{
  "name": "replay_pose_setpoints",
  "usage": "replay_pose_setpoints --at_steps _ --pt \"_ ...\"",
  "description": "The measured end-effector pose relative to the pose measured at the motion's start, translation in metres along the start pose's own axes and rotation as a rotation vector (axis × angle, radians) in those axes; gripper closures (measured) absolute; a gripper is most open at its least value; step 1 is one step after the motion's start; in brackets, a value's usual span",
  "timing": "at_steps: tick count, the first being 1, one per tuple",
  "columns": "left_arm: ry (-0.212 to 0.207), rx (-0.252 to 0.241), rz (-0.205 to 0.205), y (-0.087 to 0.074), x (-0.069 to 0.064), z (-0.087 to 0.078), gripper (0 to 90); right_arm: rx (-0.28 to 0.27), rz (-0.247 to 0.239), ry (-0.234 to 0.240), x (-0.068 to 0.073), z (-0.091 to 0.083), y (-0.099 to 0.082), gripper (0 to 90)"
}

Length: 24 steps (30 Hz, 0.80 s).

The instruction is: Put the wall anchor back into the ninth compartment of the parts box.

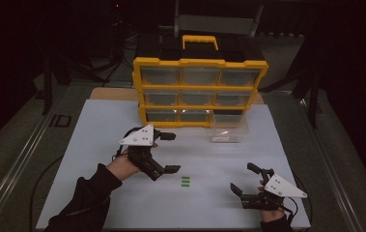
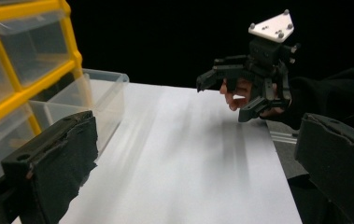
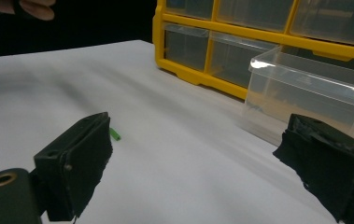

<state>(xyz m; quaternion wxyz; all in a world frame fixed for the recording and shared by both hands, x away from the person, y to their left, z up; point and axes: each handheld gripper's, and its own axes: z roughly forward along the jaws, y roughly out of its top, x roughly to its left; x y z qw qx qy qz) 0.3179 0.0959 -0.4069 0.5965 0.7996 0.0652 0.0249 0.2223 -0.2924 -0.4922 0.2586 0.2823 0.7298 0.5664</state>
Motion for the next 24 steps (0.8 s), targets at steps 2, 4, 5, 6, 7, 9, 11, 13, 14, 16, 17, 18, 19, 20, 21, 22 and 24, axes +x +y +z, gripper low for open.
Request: replay_pose_setpoints --at_steps 2,4,5,6,7,9,11,13,14,16,17,18,19,20,21,22,24 --pt "-0.013 0.007 0.002 -0.004 0.001 0.007 0.1 -0.003 -0.003 0.002 0.000 0.000 0.000 8.2" --pt "-0.008 0.007 0.027 -0.007 0.001 0.013 0.1 0.002 0.002 0.005 0.000 0.000 0.000 8.2" --pt "-0.022 0.019 0.014 -0.011 0.002 0.019 0.1 0.003 0.005 0.006 0.000 0.000 0.000 8.2" --pt "-0.030 0.025 0.005 -0.014 0.003 0.023 0.1 0.002 0.002 0.006 0.000 0.000 0.000 8.2" --pt "-0.030 0.029 0.003 -0.016 0.004 0.025 0.1 0.002 0.002 0.007 0.000 0.000 0.000 8.2" --pt "-0.035 0.046 -0.007 -0.022 0.006 0.032 0.1 0.004 0.005 0.008 0.000 0.000 0.000 8.2" --pt "-0.046 0.062 -0.027 -0.029 0.008 0.038 0.1 0.004 0.008 0.008 0.000 0.000 -0.001 8.2" --pt "-0.051 0.079 -0.041 -0.036 0.010 0.043 0.1 0.004 0.009 0.010 0.000 0.000 -0.001 8.2" --pt "-0.051 0.079 -0.041 -0.036 0.010 0.043 0.1 0.004 0.009 0.010 0.000 0.000 -0.001 8.2" --pt "-0.060 0.105 -0.063 -0.042 0.012 0.049 0.1 0.005 0.006 0.012 0.000 0.000 -0.001 8.2" --pt "-0.064 0.127 -0.068 -0.047 0.014 0.053 0.2 0.005 0.007 0.014 0.000 0.000 -0.001 8.2" --pt "-0.064 0.127 -0.068 -0.047 0.014 0.053 0.1 0.005 0.007 0.014 0.000 0.000 -0.001 8.2" --pt "-0.069 0.132 -0.073 -0.051 0.015 0.055 0.1 0.006 0.007 0.013 0.000 0.000 -0.001 8.2" --pt "-0.077 0.141 -0.077 -0.054 0.016 0.056 0.1 0.008 0.008 0.013 0.000 0.000 -0.001 8.2" --pt "-0.081 0.148 -0.081 -0.057 0.017 0.058 0.3 0.008 0.009 0.014 -0.001 0.000 -0.001 8.2" --pt "-0.081 0.148 -0.081 -0.057 0.017 0.058 2.6 0.008 0.009 0.014 -0.001 0.000 -0.001 8.2" --pt "-0.068 0.171 -0.084 -0.062 0.017 0.060 8.7 0.008 0.010 0.015 -0.001 0.000 -0.002 8.2"
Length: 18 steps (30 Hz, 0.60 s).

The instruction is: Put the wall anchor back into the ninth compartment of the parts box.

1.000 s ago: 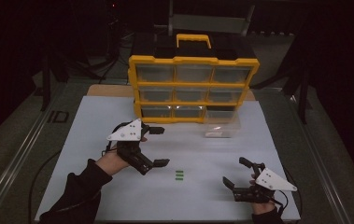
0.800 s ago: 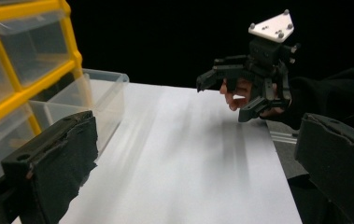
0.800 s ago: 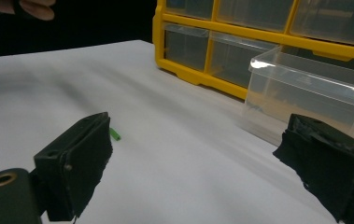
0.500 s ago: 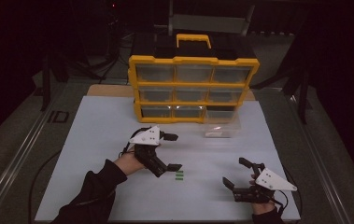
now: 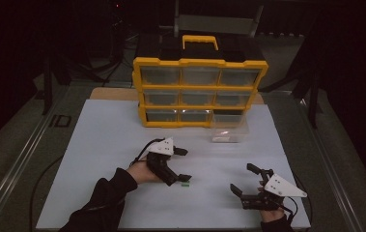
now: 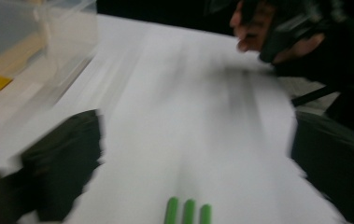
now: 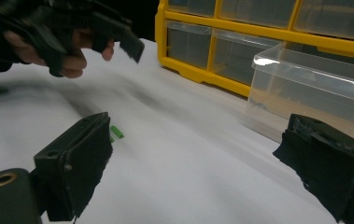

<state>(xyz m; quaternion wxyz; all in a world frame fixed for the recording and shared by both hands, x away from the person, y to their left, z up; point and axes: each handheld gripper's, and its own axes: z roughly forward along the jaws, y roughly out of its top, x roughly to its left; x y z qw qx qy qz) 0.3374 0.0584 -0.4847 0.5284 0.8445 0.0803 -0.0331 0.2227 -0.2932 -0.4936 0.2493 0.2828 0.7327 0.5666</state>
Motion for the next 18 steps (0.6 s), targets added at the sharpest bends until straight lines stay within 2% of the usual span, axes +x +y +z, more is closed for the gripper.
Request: replay_pose_setpoints --at_steps 2,5,10,11,12,13,18 --pt "0.003 0.014 -0.003 -0.004 0.001 0.003 14.6 0.002 0.001 0.001 0.000 0.000 0.000 8.2" --pt "-0.002 0.060 -0.010 -0.010 0.003 0.008 18.8 0.002 0.003 0.002 0.000 0.000 0.000 8.2" --pt "-0.005 0.097 -0.005 -0.016 0.006 0.011 30.9 0.002 0.003 0.004 0.000 0.001 -0.001 8.2" --pt "0.007 0.127 0.001 -0.018 0.007 0.012 33.8 0.002 0.005 0.004 0.000 0.001 -0.001 8.2" --pt "0.007 0.127 0.001 -0.018 0.007 0.012 36.6 0.002 0.004 0.003 0.000 0.001 -0.001 8.2" --pt "0.007 0.148 0.002 -0.021 0.007 0.014 38.8 0.002 0.004 0.004 0.000 0.001 -0.001 8.2" --pt "0.011 0.181 0.005 -0.024 0.009 0.017 48.9 0.008 0.004 0.004 0.000 0.001 -0.001 8.2"
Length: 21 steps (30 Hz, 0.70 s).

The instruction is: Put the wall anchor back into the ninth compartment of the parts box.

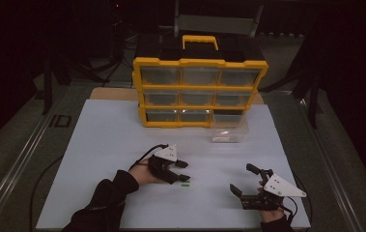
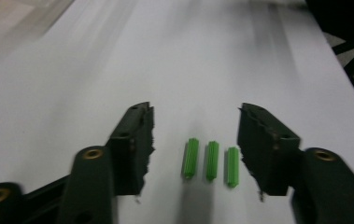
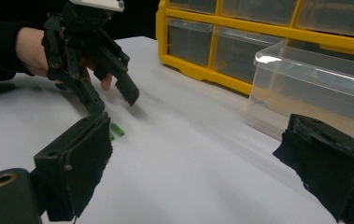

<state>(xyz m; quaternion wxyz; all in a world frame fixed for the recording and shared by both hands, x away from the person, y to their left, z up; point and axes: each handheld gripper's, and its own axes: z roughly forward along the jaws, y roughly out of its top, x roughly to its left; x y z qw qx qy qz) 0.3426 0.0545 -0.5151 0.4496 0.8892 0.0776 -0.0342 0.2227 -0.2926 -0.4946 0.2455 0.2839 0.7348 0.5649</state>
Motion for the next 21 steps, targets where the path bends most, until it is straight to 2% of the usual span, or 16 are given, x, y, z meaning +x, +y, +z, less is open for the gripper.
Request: replay_pose_setpoints --at_steps 8,13,17,20,21 --pt "-0.003 0.051 0.001 -0.002 0.002 0.007 62.8 0.000 0.002 0.000 -0.001 0.000 0.000 8.2" --pt "0.029 0.091 0.027 -0.003 0.002 0.013 66.3 0.002 0.002 0.000 -0.001 0.000 0.000 8.2" --pt "0.017 0.110 0.040 -0.001 0.002 0.016 72.8 0.001 0.001 -0.002 -0.001 0.000 -0.001 8.2" --pt "0.016 0.116 0.038 0.000 0.003 0.016 76.2 0.004 0.004 -0.001 -0.001 0.000 -0.001 8.2" --pt "0.020 0.121 0.015 0.000 0.004 0.017 79.1 0.004 0.002 -0.002 -0.001 0.000 -0.001 8.2"
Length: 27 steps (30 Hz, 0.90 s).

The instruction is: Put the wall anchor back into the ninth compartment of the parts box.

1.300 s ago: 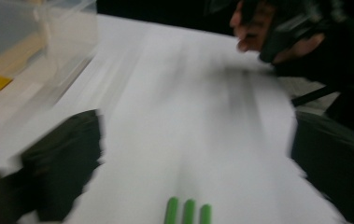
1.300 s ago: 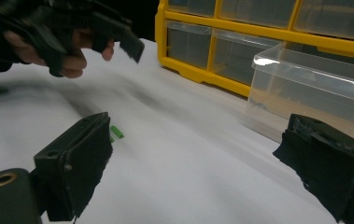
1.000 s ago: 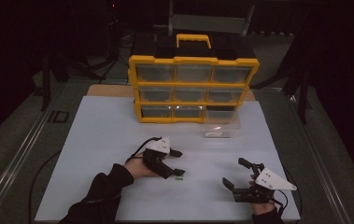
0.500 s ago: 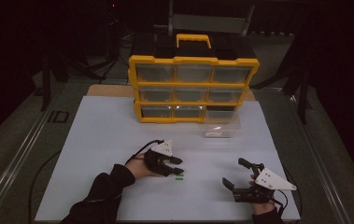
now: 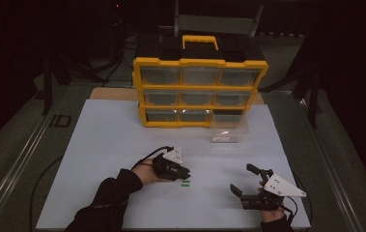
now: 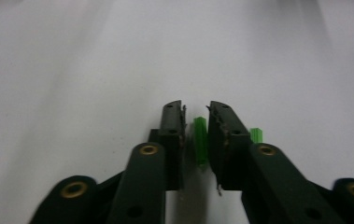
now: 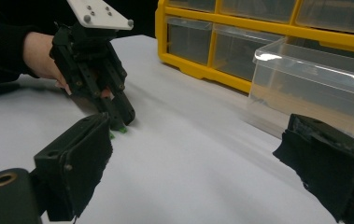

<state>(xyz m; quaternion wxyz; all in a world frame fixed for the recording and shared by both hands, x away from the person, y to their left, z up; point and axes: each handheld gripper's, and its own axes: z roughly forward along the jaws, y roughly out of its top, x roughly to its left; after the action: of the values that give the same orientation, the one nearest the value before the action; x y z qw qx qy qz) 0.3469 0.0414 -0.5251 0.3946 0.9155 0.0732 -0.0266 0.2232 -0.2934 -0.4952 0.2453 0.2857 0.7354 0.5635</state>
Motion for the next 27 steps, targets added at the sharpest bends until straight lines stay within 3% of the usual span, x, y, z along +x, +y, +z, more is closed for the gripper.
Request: replay_pose_setpoints --at_steps 2,6,11,15,22,27 --pt "-0.003 0.005 -0.010 0.000 0.002 0.000 84.4 0.001 0.001 0.001 0.000 0.000 0.000 8.2" --pt "-0.029 0.010 -0.020 0.001 0.006 0.000 85.2 0.000 0.001 0.000 0.000 0.000 0.000 8.2" --pt "-0.030 0.007 -0.012 0.005 0.009 -0.004 85.4 -0.003 0.001 -0.001 0.000 -0.001 0.000 8.2" --pt "-0.035 0.008 -0.021 0.016 0.012 -0.014 85.4 -0.007 0.002 -0.003 0.000 -0.001 0.001 8.2" --pt "-0.043 -0.010 0.028 0.046 0.015 -0.039 85.4 -0.014 -0.021 -0.015 0.001 -0.001 0.001 8.2" --pt "-0.050 -0.004 0.048 0.061 0.017 -0.048 85.4 -0.016 -0.006 -0.005 0.000 -0.002 0.000 8.2"
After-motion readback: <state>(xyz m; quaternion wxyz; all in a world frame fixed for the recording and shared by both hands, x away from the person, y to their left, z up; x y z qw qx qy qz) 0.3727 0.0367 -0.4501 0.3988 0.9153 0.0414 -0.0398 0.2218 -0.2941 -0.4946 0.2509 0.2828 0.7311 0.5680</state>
